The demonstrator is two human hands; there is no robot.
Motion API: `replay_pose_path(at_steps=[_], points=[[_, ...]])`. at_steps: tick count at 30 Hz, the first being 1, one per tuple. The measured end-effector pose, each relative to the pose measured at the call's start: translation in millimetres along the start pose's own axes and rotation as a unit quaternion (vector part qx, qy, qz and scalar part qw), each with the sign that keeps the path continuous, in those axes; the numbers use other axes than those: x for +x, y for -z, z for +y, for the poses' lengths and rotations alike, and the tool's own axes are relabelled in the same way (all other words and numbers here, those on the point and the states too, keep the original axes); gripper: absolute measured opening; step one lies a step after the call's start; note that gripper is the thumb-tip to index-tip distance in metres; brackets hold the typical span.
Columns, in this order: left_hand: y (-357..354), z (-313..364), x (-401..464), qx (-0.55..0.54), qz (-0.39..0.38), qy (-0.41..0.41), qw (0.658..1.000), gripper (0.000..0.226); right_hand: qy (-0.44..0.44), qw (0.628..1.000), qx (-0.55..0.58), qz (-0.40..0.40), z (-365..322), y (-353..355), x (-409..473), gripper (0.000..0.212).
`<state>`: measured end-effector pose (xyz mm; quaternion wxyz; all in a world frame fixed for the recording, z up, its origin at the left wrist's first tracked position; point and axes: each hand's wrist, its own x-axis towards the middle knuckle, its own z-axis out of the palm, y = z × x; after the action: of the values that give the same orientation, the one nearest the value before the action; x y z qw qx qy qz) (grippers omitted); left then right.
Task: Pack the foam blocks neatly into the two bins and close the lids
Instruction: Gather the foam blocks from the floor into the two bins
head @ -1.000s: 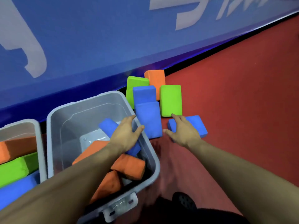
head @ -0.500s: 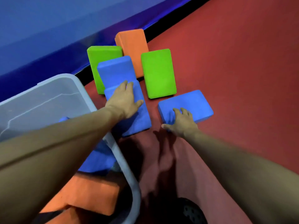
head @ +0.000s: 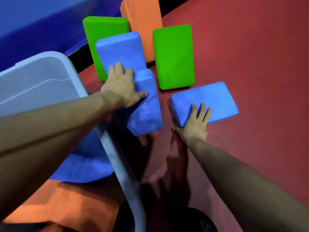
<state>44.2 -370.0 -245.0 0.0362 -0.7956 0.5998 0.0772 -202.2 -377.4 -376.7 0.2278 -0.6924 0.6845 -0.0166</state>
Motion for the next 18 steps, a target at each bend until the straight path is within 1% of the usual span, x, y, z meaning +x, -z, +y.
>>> replay_pose_path(at_steps=[2, 4, 5, 7, 10, 14, 16, 18], points=[[8, -3, 0, -0.056, -0.035, 0.005, 0.998, 0.084, 0.015, 1.0, 0.014, 0.018, 1, -5, 3, 0.11], [16, -3, -2, -0.105, -0.071, 0.01, 0.992, 0.081, 0.043, 0.999, -0.017, 0.028, 5, -12, 3, 0.101], [19, -2, -3, -0.103, -0.087, 0.008, 0.991, 0.08, 0.06, 0.997, -0.034, 0.034, 11, -14, 1, 0.096], [26, 0, -6, -0.071, -0.099, 0.007, 0.992, 0.079, 0.095, 0.994, -0.017, 0.051, 28, -12, -6, 0.084], [31, 3, -18, -0.056, -0.076, 0.008, 0.995, 0.085, 0.141, 0.986, 0.052, 0.074, 54, 3, -20, 0.068], [20, 18, -50, -0.108, -0.028, 0.025, 0.993, 0.092, 0.133, 0.982, 0.094, 0.101, 62, 37, -23, 0.052], [21, 32, -64, -0.097, 0.003, 0.007, 0.995, 0.095, 0.125, 0.981, 0.107, 0.108, 56, 58, -24, 0.047], [33, 44, -74, -0.08, 0.044, -0.013, 0.996, 0.094, 0.135, 0.977, 0.117, 0.115, 46, 79, -30, 0.047]])
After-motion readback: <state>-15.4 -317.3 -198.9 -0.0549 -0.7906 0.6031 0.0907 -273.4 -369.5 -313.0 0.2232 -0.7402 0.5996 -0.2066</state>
